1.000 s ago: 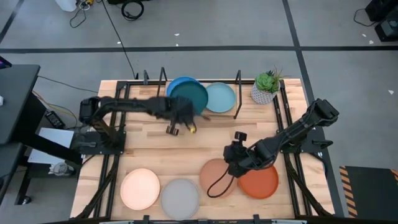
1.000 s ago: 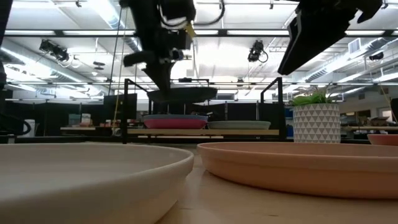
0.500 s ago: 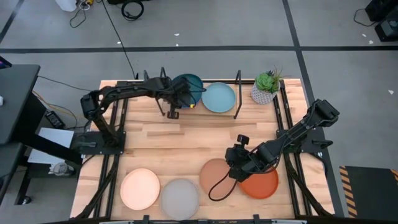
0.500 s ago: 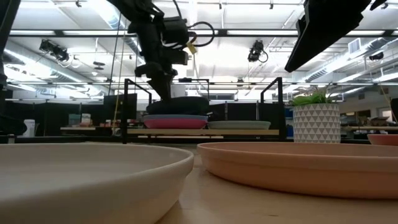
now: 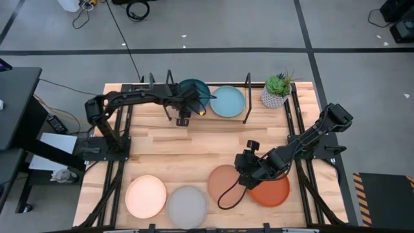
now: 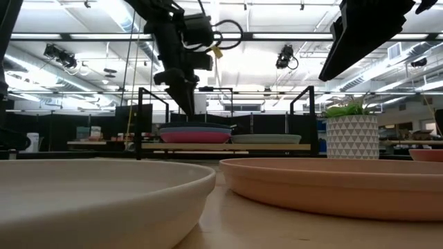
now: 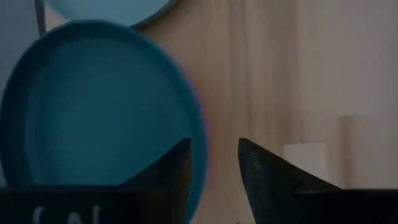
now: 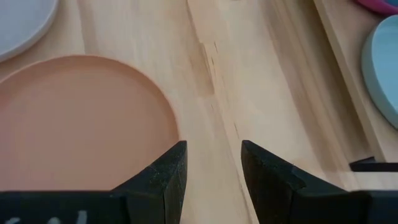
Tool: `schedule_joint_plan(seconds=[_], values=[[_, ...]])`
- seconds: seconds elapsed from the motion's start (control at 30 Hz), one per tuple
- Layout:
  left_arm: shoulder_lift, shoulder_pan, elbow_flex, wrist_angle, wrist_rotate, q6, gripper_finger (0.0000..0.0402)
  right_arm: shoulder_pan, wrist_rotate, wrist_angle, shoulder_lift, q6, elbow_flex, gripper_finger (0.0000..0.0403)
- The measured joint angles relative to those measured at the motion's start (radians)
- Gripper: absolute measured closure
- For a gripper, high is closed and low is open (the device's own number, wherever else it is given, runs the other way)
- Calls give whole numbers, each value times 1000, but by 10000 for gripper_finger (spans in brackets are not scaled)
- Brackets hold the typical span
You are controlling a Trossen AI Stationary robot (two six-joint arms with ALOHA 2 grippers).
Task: Place and stack plates onto a shelf
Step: Stack the brown plate on top of the light blue plate on the shelf
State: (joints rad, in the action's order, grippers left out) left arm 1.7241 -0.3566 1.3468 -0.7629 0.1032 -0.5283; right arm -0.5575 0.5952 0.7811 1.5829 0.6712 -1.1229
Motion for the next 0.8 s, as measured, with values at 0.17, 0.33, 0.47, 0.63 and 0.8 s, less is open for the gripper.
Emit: schedule_joint_plan(seconds=[0.17,0.33,0.47,0.63,0.8], values=[[-5,104,0,-50,-4,71,259,0,17,0,0,-55,0,245],[-5,225,0,-113,-20,188,260,-1,12,-2,0,-140,0,245],[-5,304,0,-118,-24,261,260,-3,-47,-26,0,-205,19,245],[-5,385,0,-118,-24,334,260,51,-161,-124,1,-238,87,245],[-5,476,0,-121,-20,366,260,108,-269,-193,1,-287,148,245]])
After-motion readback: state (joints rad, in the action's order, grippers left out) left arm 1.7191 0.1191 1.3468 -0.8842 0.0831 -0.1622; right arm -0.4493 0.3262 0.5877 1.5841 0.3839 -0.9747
